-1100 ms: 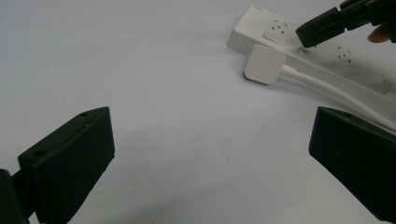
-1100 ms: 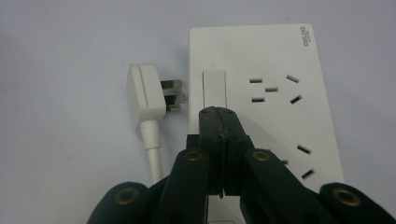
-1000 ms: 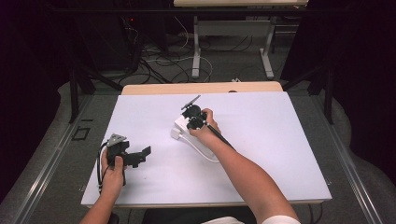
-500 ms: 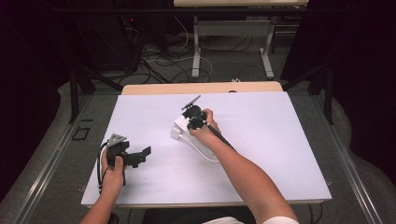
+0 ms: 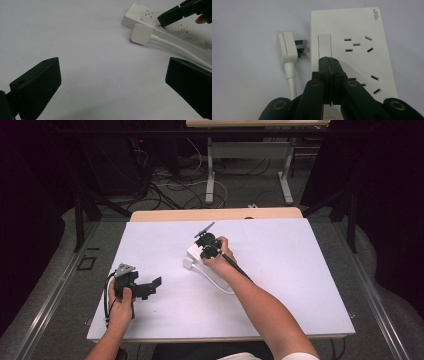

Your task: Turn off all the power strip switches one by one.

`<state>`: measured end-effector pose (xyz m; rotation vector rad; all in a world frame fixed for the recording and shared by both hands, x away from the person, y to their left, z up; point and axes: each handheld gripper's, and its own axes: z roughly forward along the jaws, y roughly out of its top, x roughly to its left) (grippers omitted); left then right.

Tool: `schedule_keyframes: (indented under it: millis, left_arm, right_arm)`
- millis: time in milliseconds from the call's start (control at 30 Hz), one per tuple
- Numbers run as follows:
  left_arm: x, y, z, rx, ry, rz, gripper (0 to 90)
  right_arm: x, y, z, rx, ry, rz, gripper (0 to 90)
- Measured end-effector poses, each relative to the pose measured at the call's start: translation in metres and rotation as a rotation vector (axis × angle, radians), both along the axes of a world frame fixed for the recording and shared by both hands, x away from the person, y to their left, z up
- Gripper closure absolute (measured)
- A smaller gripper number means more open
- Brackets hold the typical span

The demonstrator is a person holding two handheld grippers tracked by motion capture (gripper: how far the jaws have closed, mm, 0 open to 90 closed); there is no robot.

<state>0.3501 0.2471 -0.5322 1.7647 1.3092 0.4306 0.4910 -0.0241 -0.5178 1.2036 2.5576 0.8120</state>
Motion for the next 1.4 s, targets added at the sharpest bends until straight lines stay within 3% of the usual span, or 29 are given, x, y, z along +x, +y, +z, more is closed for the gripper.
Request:
schedule_keyframes:
  millis: [167,200,267,333,367,433,533,867,900,933,1133,1167,1200,1400]
  left_arm:
    - [0.0002,-0.0002,0.0,0.002,-0.001,-0.001,0.3]
    - [0.0001,-0.0001,0.0,0.002,-0.001,-0.001,0.3]
    - [-0.0001,0.0,0.0001,0.002,-0.001,-0.002,0.3]
    - [-0.0003,0.0001,0.0002,0.001,-0.001,0.0,0.3]
    - [-0.0003,0.0002,0.0002,0.001,-0.001,0.0,0.3]
    - [-0.0003,0.0002,0.0,0.001,0.0,0.0,0.2]
    - [-0.0004,0.0002,0.0002,0.003,-0.002,-0.003,0.3]
    - [-0.0001,-0.0011,-0.0005,0.002,-0.003,-0.004,0.2]
    - [0.0,-0.0013,-0.0006,0.002,-0.002,-0.004,0.2]
    - [0.0,-0.0015,-0.0007,0.002,-0.002,-0.005,0.3]
    - [-0.0002,-0.0029,-0.001,0.003,-0.006,-0.007,0.3]
    - [-0.0001,-0.0029,-0.001,0.003,-0.006,-0.007,0.3]
    - [0.0,-0.0028,-0.0011,0.002,-0.006,-0.006,0.3]
    - [0.0005,-0.0028,-0.0012,-0.001,-0.007,-0.007,0.3]
  right_arm:
    - [0.0006,0.0012,-0.003,-0.014,-0.022,0.01,90.0]
    - [-0.0002,0.0015,-0.0006,-0.041,0.006,-0.005,90.0]
    - [0.0004,0.0022,-0.0022,-0.023,-0.011,-0.005,90.0]
    - [0.0,0.0018,0.0013,-0.06,0.019,0.001,90.0]
    - [0.0004,0.0017,-0.0007,-0.038,0.003,0.0,90.0]
    - [0.0005,0.0009,0.0012,-0.056,0.023,0.001,90.0]
    - [0.0005,0.002,-0.0022,-0.023,-0.01,-0.005,90.0]
    - [0.0006,0.0017,-0.0013,-0.026,0.002,-0.007,90.0]
    - [0.0006,0.0024,-0.0036,0.01,-0.02,-0.01,90.0]
    - [0.0007,0.0025,-0.0035,0.009,-0.017,-0.011,90.0]
    - [0.0015,0.0043,-0.0015,-0.023,-0.006,-0.007,90.0]
    - [0.0018,0.0035,0.0018,-0.064,0.029,0.003,90.0]
    - [0.0022,0.0047,-0.0029,0.001,-0.011,-0.003,90.0]
    - [0.0046,0.0082,-0.0029,0.008,-0.002,0.007,90.0]
